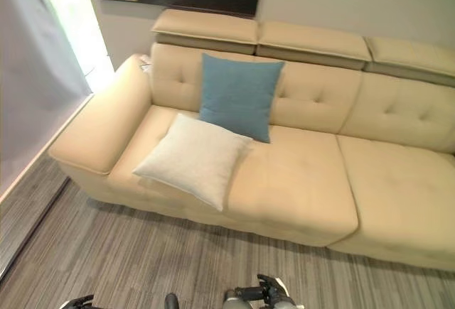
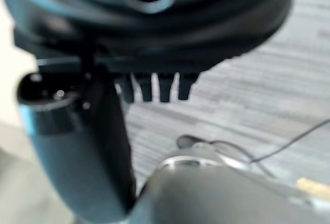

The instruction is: Pick up all the scattered cushions and arrange them neatly on the sofa.

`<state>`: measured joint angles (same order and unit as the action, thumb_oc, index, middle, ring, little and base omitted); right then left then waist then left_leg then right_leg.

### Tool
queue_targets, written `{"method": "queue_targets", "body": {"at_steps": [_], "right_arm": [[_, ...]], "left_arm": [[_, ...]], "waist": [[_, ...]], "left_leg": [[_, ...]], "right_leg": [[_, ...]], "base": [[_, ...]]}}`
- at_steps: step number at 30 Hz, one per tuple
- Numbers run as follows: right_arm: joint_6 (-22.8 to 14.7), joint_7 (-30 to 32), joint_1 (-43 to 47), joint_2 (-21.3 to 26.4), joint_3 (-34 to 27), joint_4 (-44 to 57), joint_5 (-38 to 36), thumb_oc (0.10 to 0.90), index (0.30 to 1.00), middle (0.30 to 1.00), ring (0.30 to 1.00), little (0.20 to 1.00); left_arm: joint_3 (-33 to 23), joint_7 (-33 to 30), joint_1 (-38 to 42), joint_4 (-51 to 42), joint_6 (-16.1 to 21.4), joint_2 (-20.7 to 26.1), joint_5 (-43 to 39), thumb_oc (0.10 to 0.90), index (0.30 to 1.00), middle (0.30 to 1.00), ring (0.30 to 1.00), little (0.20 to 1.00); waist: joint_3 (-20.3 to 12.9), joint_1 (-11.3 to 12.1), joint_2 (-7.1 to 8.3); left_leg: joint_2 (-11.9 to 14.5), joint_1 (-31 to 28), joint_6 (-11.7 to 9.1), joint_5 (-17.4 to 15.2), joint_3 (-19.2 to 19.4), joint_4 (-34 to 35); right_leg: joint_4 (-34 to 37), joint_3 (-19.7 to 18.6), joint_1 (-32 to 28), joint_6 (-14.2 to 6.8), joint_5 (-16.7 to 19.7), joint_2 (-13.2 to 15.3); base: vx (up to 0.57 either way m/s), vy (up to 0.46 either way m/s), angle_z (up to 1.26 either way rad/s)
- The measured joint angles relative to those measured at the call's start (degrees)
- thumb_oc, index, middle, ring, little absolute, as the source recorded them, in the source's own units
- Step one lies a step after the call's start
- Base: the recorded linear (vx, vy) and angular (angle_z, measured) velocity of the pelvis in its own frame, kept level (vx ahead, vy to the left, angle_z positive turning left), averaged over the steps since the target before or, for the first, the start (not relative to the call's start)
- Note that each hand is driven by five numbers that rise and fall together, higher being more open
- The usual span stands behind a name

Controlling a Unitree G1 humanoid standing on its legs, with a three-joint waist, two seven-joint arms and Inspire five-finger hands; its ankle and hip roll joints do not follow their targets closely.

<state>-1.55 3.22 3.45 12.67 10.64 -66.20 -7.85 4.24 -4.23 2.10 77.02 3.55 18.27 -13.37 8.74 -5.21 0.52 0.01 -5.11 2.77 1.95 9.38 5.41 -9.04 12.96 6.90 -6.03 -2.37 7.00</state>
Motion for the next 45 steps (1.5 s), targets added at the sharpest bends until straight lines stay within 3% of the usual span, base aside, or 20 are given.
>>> {"method": "queue_targets", "body": {"at_steps": [2, 3, 4, 6, 7, 10, 12, 15, 17, 18, 20, 22, 24, 26, 29, 34, 36, 38, 41, 45], "right_arm": [[-0.4, 0.4, -0.8, 0.0, 0.1, 2.1, -0.5, 0.8, 0.9, 0.9, 0.9, 0.9], [-0.5, 1.1, -1.5, -0.1, 0.1, 3.1, -0.5, 0.8, 0.9, 0.9, 0.9, 0.9], [-0.5, 1.3, -1.7, -0.1, 0.1, 3.1, -0.5, 0.8, 0.9, 0.9, 0.9, 0.9], [-0.5, 1.8, -2.0, 2.4, 0.4, 2.0, -0.2, 0.8, 0.9, 0.9, 0.9, 0.9], [0.0, 0.8, -1.1, 3.4, 1.4, 0.5, -0.1, 0.8, 0.9, 0.9, 0.9, 0.9], [0.4, 3.7, -0.4, 5.8, 1.7, 1.6, 0.0, 0.8, 0.9, 0.9, 0.9, 0.9], [0.4, 4.7, -0.1, 7.0, 4.5, 2.0, 0.5, 0.8, 0.9, 0.9, 0.9, 0.9], [0.3, 5.2, 0.3, 6.5, 7.8, 4.6, 2.7, 0.8, 0.9, 0.9, 0.9, 0.9], [0.3, 5.2, 0.6, 5.9, 8.1, 7.1, 4.8, 0.8, 0.9, 0.9, 0.9, 0.9], [0.4, 5.4, 0.5, 6.2, 8.1, 8.3, 5.5, 0.8, 0.9, 0.9, 0.9, 0.9], [0.4, 5.8, 1.2, 6.8, 8.0, 9.1, 7.3, 0.8, 0.9, 0.9, 0.9, 0.9], [0.0, 5.8, 1.1, 8.2, 7.3, 11.5, 7.9, 0.8, 0.9, 0.9, 0.9, 0.9], [-0.5, 6.0, 0.8, 10.4, 6.1, 13.8, 8.5, 0.8, 0.9, 0.9, 0.9, 0.9], [-0.9, 6.2, -0.6, 11.4, 3.3, 16.2, 8.7, 0.8, 0.9, 0.9, 0.9, 0.9], [-1.1, 6.0, -1.8, 10.9, 2.2, 20.5, 8.7, 0.8, 0.9, 0.9, 0.9, 0.9], [-1.8, 5.7, 1.4, 8.9, 0.7, 25.7, 7.5, 0.8, 0.9, 0.9, 0.9, 0.9], [-3.1, 5.9, 3.3, 9.0, 0.0, 27.3, 7.4, 0.8, 0.9, 0.9, 0.9, 0.9], [-2.8, 6.1, 4.0, 10.0, -1.6, 29.3, 7.4, 0.8, 0.9, 0.9, 0.9, 0.9], [-2.7, 7.0, 5.2, 12.0, -2.4, 30.2, 7.2, 0.8, 0.9, 0.9, 0.9, 0.9], [-1.8, 7.2, 6.6, 15.3, -2.4, 30.6, 5.5, 0.8, 0.9, 0.9, 0.9, 0.9]], "left_arm": [[0.1, 0.0, 0.7, -0.8, 0.0, -1.4, 0.0, 0.8, 0.9, 0.9, 0.9, 0.9], [0.1, 0.0, 1.0, -1.4, 0.1, -2.2, 0.0, 0.8, 0.9, 0.9, 0.9, 0.9], [0.2, 0.0, 1.0, -1.7, 0.1, -2.5, 0.0, 0.8, 0.9, 0.9, 0.9, 0.9], [0.5, 3.0, 2.3, -2.3, -0.5, -4.0, -0.3, 0.8, 0.9, 0.9, 0.9, 0.9], [0.9, 6.9, 4.9, 1.5, -2.5, -2.3, -1.3, 0.8, 0.9, 0.9, 0.9, 0.9], [1.7, -1.4, 3.4, -4.1, 1.6, -1.5, -3.4, 0.8, 0.9, 0.9, 0.9, 0.9], [2.0, -2.2, 2.7, -3.6, 1.8, -4.1, -3.4, 0.8, 0.9, 0.9, 0.9, 0.9], [2.1, -2.7, 1.6, -1.6, 1.7, -7.1, -3.4, 0.8, 0.9, 0.9, 0.9, 0.9], [1.4, -3.2, 2.5, -1.6, 1.3, -6.9, -4.6, 0.8, 0.9, 0.9, 0.9, 0.9], [0.9, -3.5, 2.8, -1.7, 1.3, -6.7, -4.8, 0.8, 0.9, 0.9, 0.9, 0.9], [-0.1, -4.1, 3.0, -2.0, 2.0, -6.5, -6.7, 0.8, 0.9, 0.9, 0.9, 0.9], [-0.2, -4.4, 2.7, -2.9, 2.6, -6.6, -7.4, 0.8, 0.9, 0.9, 0.9, 0.9], [0.0, -4.5, 0.6, -4.5, 3.1, -7.3, -7.5, 0.8, 0.9, 0.9, 0.9, 0.9], [0.0, -4.6, -1.2, -7.4, 3.9, -7.6, -8.2, 0.8, 0.9, 0.9, 0.9, 0.9], [-1.3, -5.3, -3.6, -12.8, 4.7, -5.8, -10.3, 0.8, 0.9, 0.9, 0.9, 0.9], [-4.8, -7.4, -4.2, -28.6, 6.0, 0.5, -13.8, 0.8, 0.9, 0.9, 0.9, 0.9], [-6.0, -8.1, -3.2, -35.4, 8.5, 4.4, -15.4, 0.8, 0.9, 0.9, 0.9, 0.9], [-8.7, -8.0, -0.6, -41.7, 9.5, 7.2, -17.0, 0.8, 0.9, 0.9, 0.9, 0.9], [-11.3, -7.9, 2.2, -46.3, 12.5, 8.1, -20.6, 0.8, 0.9, 0.9, 0.9, 0.9], [-10.4, -5.5, 5.9, -45.5, 12.2, 8.4, -28.9, 0.8, 0.9, 0.9, 0.9, 0.9]], "waist": [[0.1, -1.8, -0.3], [0.0, -2.8, -0.17], [0.0, -2.9, -0.12], [-0.4, -1.9, -2.07], [-0.1, -1.7, -1.7], [0.8, 0.4, -0.14], [0.9, 1.3, -0.45], [1.3, 1.3, 1.2], [2.1, 1.9, 2.72], [2.6, 3.1, 3.24], [3.2, 4.6, 3.57], [3.7, 4.6, 2.93], [3.8, 4.5, 0.64], [3.6, 4.4, -0.05], [3.5, 5.1, 2.81], [3.9, 8.4, 2.86], [3.9, 9.0, 2.78], [3.9, 8.5, 2.97], [3.7, 7.3, 2.23], [3.2, 5.0, 1.54]], "left_leg": [[0.8, -0.5, 0.1, -0.2, -2.0, -0.2], [0.9, -1.1, -0.7, -0.7, -3.5, -0.3], [1.0, -1.5, -1.0, -0.9, -3.8, -0.3], [2.2, -2.5, -4.7, -1.5, -5.8, -2.8], [2.5, -1.5, -5.9, -2.4, -6.8, -6.8], [1.6, 9.0, -9.9, -2.8, -7.0, -27.8], [2.0, 10.4, -9.0, -4.5, -6.9, -32.4], [3.4, 9.3, -8.0, -5.4, -7.1, -24.8], [5.0, 9.2, -9.8, -3.8, -10.9, -14.2], [6.0, 8.4, -9.5, -2.5, -13.3, -9.7], [7.6, 8.1, -11.5, -0.8, -18.4, -6.5], [8.5, 7.5, -12.5, -0.1, -19.5, -5.0], [9.1, 7.3, -11.9, 0.6, -19.4, -4.6], [7.6, 7.4, -10.7, 2.9, -18.9, -5.0], [3.0, 6.3, -6.8, 3.9, -16.6, -2.9], [0.7, 4.1, -3.8, 4.3, -10.7, -0.4], [0.3, 3.9, -3.3, 4.0, -9.2, -0.4], [-0.5, 3.7, -3.2, 3.8, -9.4, -0.3], [-0.3, 3.8, -3.4, 3.9, -9.5, 0.0], [0.3, 4.4, -3.7, 3.9, -9.0, 0.0]], "right_leg": [[1.6, -7.5, 0.8, 0.2, 1.3, -3.5], [3.0, -10.1, 0.1, 1.7, 3.6, -4.9], [3.3, -10.6, -0.5, 2.6, 4.3, -5.1], [6.8, -9.4, -4.9, 5.6, 4.0, -6.2], [7.0, -8.9, -6.1, 6.3, 4.6, -6.4], [6.4, -9.1, -6.4, 8.2, 4.5, -4.4], [7.4, -9.5, -8.7, 8.7, 4.3, -5.0], [9.2, -9.9, -10.3, 9.9, 3.0, -6.4], [11.3, -10.4, -10.5, 9.2, 3.9, -7.6], [11.4, -11.1, -10.6, 9.6, 4.1, -8.1], [12.6, -12.4, -12.0, 9.4, 4.3, -8.9], [13.2, -12.6, -13.5, 8.3, 4.1, -8.9], [14.3, -13.3, -15.1, 7.6, 4.0, -8.8], [14.1, -13.4, -15.3, 5.1, 3.4, -6.9], [12.3, -15.0, -13.8, 2.2, 2.1, -2.1], [7.6, -16.2, -9.8, -0.9, 1.8, 1.5], [9.1, -13.2, -10.0, -1.9, 3.1, 3.0], [11.9, -13.2, -11.6, -2.5, 3.7, 3.5], [13.3, -13.4, -12.3, -2.2, 4.3, 3.1], [14.3, -13.8, -11.9, -2.0, 4.9, 2.7]], "base": [[0.25, -0.014, 0.37], [0.27, -0.037, 0.56], [0.37, -0.003, 0.49], [0.24, -0.003, 0.27], [0.0, -0.073, 0.13], [0.1, -0.054, -0.09], [0.26, 0.108, -0.15], [0.22, 0.192, -0.06], [0.16, 0.18, -0.04], [0.16, 0.248, -0.3], [0.13, 0.314, -0.35], [0.13, 0.319, -0.2], [0.2, 0.485, -0.22], [0.13, 0.372, -0.09], [0.05, 0.252, -0.13], [0.0, 0.239, -0.48], [0.05, 0.156, -0.42], [0.06, 0.087, -0.05], [0.07, 0.041, 0.0], [0.04, 0.022, -0.07]]}}
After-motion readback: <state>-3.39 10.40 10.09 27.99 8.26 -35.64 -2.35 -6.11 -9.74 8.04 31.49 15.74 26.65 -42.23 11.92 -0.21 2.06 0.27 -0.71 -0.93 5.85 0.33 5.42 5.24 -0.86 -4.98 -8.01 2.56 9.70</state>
